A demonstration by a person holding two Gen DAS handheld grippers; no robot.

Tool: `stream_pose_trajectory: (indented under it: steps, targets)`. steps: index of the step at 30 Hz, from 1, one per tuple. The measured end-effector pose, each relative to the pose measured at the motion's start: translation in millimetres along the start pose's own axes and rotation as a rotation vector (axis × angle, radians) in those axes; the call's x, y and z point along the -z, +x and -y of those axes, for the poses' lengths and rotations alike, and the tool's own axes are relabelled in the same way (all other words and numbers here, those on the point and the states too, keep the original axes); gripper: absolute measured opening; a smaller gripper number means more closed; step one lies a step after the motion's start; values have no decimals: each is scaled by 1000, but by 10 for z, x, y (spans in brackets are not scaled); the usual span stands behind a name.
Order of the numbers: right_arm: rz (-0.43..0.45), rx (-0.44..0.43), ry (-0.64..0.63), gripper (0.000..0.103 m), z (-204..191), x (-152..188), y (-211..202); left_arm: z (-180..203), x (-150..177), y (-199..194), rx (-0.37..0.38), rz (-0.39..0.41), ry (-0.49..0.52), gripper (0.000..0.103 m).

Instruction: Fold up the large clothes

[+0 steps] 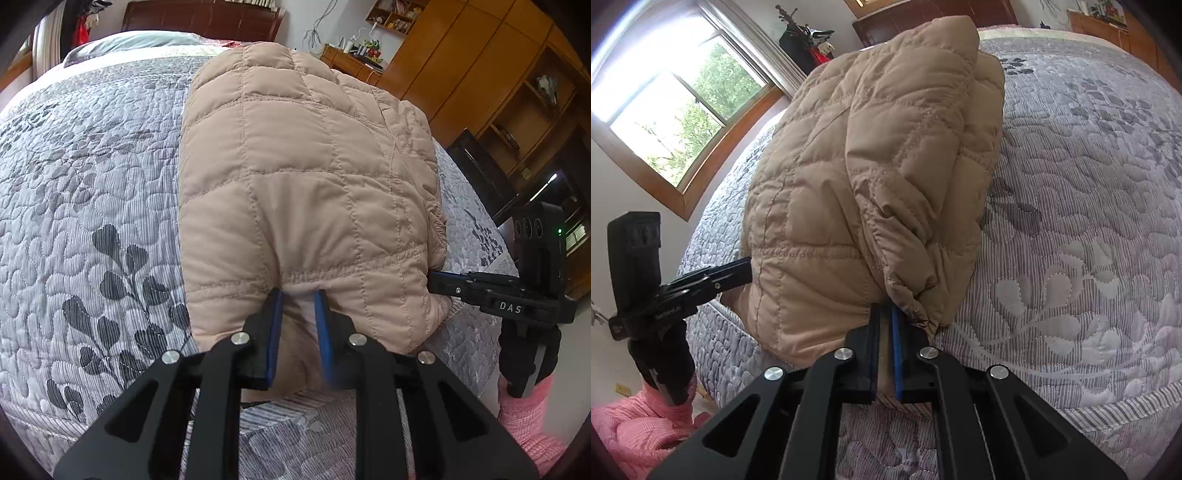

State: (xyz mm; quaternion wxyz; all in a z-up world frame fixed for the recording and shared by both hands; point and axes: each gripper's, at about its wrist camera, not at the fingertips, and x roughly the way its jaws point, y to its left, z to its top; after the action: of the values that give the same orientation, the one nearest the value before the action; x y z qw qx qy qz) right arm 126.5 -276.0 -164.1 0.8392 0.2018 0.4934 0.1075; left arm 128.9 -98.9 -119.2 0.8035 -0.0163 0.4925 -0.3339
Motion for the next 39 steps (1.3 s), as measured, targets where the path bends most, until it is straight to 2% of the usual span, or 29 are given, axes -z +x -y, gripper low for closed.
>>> stream_pose_trajectory:
  steps: [4, 8, 11, 14, 17, 20, 24, 28, 33, 39]
  targets:
    - [-3, -17, -1, 6, -35, -43, -142, 62, -16, -130, -13, 14, 29, 18]
    - [48, -12, -31, 6, -135, -182, -468, 90, -159, -384, -11, 54, 47, 20]
    - [99, 26, -72, 10, -257, -384, -646, 117, -404, -543, 2, 101, 56, 20]
    - [132, 57, -102, 10, -371, -662, -690, 155, -687, -521, 24, 108, 49, 21]
    - [134, 59, -99, 10, -416, -952, -618, 158, -940, -376, 21, 96, 48, 28]
    - [119, 102, -86, 10, -413, -1178, -457, 149, -1098, -143, -1, 63, 32, 29]
    - [79, 113, -54, 10, -284, -1309, -230, 30, -1215, 143, -8, 8, 9, 28]
    - [42, 110, -15, 5, -111, -1368, 9, -58, -1278, 261, 7, -13, 5, 28]
    - [-2, 75, 33, 4, 88, -1379, 295, -219, -1326, 525, 19, -62, -11, 23]
    - [-10, 18, 82, 3, 215, -1363, 357, -240, -1360, 570, 31, -63, -25, 21]
